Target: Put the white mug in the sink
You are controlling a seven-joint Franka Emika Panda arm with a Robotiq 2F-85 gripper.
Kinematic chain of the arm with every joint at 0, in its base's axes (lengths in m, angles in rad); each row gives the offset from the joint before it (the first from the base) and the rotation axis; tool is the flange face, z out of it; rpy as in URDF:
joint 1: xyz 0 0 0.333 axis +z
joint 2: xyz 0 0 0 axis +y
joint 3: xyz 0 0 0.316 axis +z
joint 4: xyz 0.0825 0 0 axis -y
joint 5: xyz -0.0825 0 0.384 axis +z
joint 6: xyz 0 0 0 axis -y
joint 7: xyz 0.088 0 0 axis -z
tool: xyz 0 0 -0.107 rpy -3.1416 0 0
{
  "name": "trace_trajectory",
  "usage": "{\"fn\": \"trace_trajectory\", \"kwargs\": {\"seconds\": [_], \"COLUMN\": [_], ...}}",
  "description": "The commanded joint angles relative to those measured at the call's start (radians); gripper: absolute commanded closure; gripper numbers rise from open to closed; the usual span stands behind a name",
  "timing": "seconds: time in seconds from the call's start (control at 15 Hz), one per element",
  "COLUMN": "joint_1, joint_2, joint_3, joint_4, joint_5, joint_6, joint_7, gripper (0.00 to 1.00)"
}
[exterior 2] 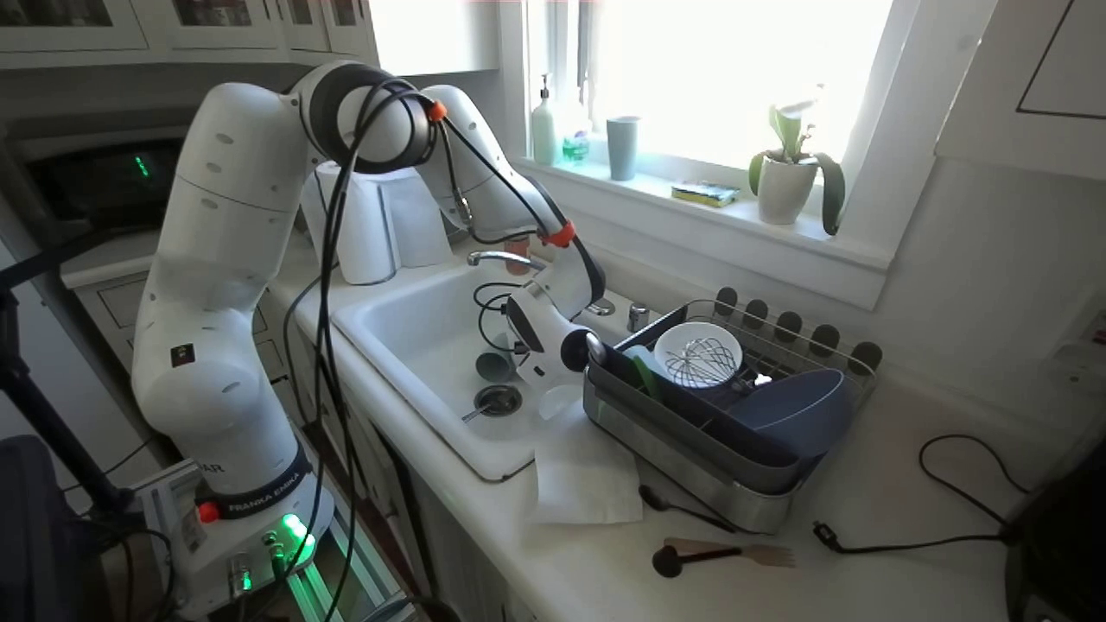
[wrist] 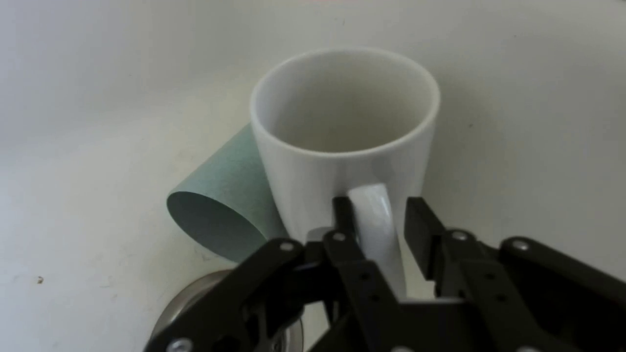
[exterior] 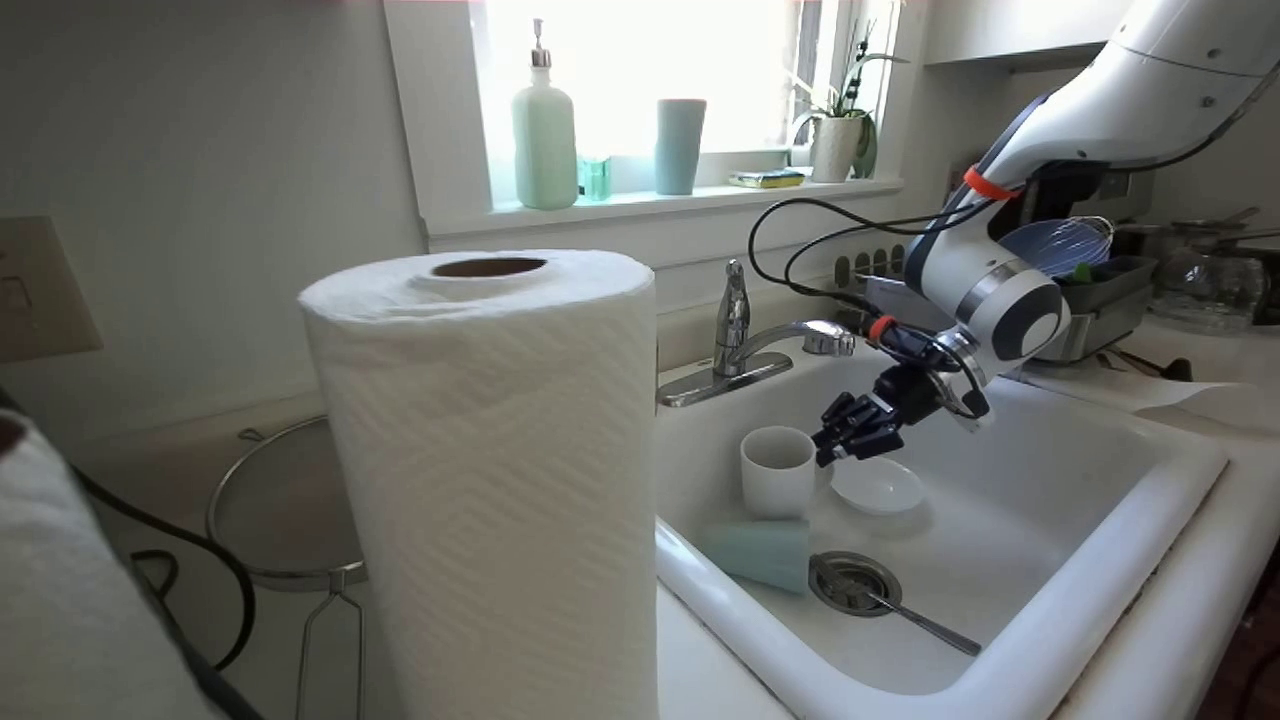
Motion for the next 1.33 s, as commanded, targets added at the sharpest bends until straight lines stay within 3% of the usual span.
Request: {"fn": "trace_trajectory", "kwargs": {"seconds": [0.0,0.33,0.8,1.27], "joint_1": [0.0,0.027,0.06,0.158], "joint_2": [-0.008,-0.029,-0.057,-0.179], "joint_3": [-0.013,-0.02,-0.026,-0.05], "joint_4": [-0.002,-0.012,-0.024,-0.045], "joint_5": [0.018,-0.009,-0.052,-0.411], "joint_6": [-0.028,0.021,0.099,0.279], "joint_7": [-0.026,-0.05,-0.078,0.04], "gripper": [0.32,0.01,0.0,0.0]}}
